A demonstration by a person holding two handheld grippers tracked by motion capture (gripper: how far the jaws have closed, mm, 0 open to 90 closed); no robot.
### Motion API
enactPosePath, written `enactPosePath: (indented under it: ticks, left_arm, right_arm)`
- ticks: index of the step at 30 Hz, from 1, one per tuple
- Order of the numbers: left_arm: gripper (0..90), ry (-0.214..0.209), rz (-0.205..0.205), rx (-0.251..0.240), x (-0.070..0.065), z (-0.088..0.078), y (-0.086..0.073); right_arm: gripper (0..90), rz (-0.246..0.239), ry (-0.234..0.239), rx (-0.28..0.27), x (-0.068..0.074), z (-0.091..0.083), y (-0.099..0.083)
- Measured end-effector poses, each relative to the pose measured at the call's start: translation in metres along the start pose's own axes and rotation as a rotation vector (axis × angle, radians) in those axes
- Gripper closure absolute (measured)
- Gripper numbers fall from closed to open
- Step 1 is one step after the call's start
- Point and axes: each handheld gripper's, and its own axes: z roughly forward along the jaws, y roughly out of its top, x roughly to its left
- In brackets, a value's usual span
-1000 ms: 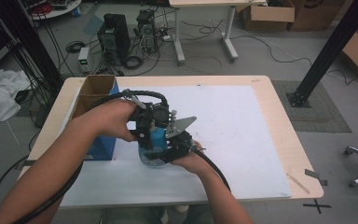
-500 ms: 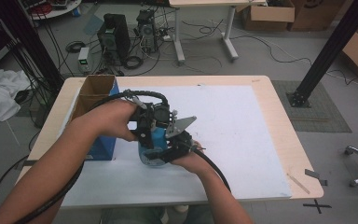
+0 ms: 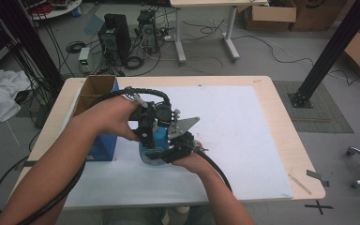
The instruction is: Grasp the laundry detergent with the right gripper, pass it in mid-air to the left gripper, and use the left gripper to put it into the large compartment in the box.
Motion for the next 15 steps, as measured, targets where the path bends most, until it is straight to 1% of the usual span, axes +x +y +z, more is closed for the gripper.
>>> enactPosePath:
  ticks: [4,8,9,11,13,15]
  left_arm:
    - [38.3,0.006,0.002,0.011,-0.001,-0.003,0.003]
    - [38.3,0.0,-0.006,0.014,0.001,-0.005,0.002]
    - [38.3,-0.001,-0.008,0.01,0.001,-0.005,0.002]
    - [38.3,-0.004,-0.011,0.013,0.002,-0.005,0.001]
    - [38.3,-0.008,-0.015,0.017,0.003,-0.005,0.001]
    - [38.3,-0.013,-0.025,0.01,0.004,-0.004,0.0]
  right_arm:
    - [42.3,-0.007,-0.005,-0.006,0.0,-0.001,0.001]
    - [34.9,0.004,-0.028,-0.008,0.001,-0.005,0.001]
    - [34.7,0.009,-0.028,-0.008,0.001,-0.006,0.0]
    - [33.0,0.0,-0.038,-0.011,0.001,-0.009,0.0]
    - [31.3,0.004,-0.039,-0.021,0.002,-0.013,0.001]
    - [28.6,0.007,-0.046,-0.027,0.001,-0.016,0.002]
